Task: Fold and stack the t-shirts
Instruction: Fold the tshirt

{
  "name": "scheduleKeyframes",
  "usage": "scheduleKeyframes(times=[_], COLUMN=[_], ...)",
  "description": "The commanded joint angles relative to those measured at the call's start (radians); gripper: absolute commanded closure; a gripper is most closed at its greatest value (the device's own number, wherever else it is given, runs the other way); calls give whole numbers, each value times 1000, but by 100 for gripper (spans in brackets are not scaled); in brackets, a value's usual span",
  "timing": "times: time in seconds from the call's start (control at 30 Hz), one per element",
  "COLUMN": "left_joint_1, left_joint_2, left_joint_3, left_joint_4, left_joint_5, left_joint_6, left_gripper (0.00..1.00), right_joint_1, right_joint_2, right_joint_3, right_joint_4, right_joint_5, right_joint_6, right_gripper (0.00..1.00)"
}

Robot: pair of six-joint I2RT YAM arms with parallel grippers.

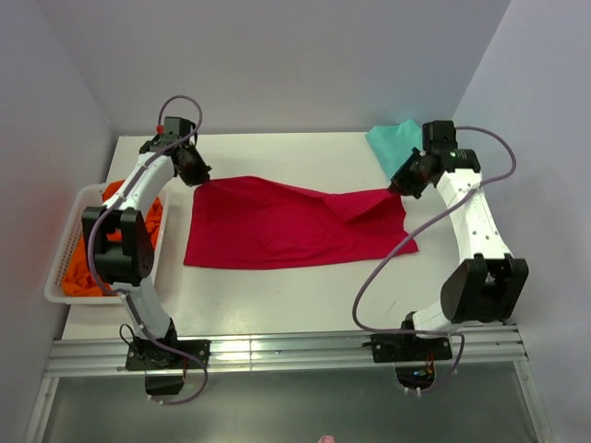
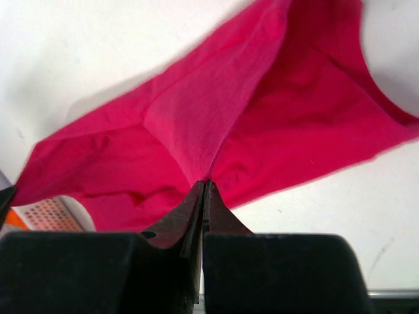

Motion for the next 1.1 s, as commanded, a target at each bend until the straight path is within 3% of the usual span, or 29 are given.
scheduleKeyframes(times=[0.0,0.27,0.3,0.4,0.43,0.5,0.53,0.6,0.97,1.07], left_joint_1=[-12,-40,-40,-44,-49,-52,-52,-52,-61,-72], left_joint_2=[-104,-223,-223,-205,-197,-196,-193,-194,-217,-207], left_joint_3=[-81,-343,-365,-415,-417,-409,-400,-368,-256,-274], left_joint_4=[7,-85,-93,-119,-128,-149,-162,-179,-171,-145], left_joint_5=[-58,-307,-312,-335,-347,-381,-392,-398,-343,-317], left_joint_6=[17,-101,-115,-154,-163,-172,-175,-180,-152,-152], left_gripper=[100,100,95,56,30,1,1,1,1,1], right_joint_1=[-6,-21,-24,-43,-46,-52,-52,-54,-49,-40], right_joint_2=[-79,-85,-73,-6,8,47,59,85,53,48], right_joint_3=[-114,-454,-471,-474,-465,-417,-396,-327,-163,-181], right_joint_4=[-16,86,102,120,116,106,91,65,-4,2], right_joint_5=[30,130,136,184,214,239,250,276,185,146], right_joint_6=[-27,5,10,24,28,31,28,25,36,39], right_gripper=[100,100,100,97,67,42,24,21,24,33])
